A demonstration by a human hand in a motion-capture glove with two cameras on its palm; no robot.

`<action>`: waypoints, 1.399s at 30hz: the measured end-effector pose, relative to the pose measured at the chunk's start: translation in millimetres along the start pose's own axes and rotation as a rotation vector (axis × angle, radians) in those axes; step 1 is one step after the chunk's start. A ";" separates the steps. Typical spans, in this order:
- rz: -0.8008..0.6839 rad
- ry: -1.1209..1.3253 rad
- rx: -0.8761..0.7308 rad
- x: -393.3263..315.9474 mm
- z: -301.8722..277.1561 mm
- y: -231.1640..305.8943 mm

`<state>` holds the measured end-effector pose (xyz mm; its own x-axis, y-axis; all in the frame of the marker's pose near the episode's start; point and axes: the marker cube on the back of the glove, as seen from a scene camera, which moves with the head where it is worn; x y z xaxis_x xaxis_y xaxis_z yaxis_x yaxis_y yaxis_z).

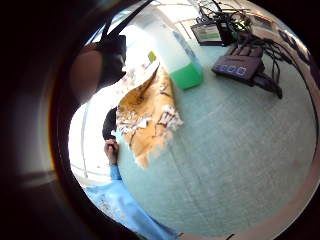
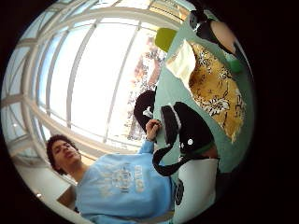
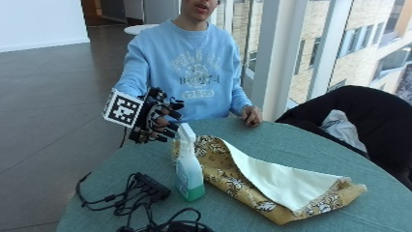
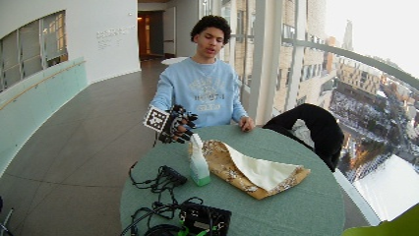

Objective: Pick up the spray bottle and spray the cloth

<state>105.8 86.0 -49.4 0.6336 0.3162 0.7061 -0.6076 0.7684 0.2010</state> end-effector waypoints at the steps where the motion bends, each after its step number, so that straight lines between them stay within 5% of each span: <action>1: 0.009 -0.016 0.016 3.2 -0.1 -3.6; 19: 0.238 -0.107 0.143 52.7 21.4 -86.6; 42: 0.214 -0.051 0.191 40.2 48.5 -131.8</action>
<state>188.1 -29.6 -14.6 0.4591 0.4277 0.7786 -0.8072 0.5668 0.1647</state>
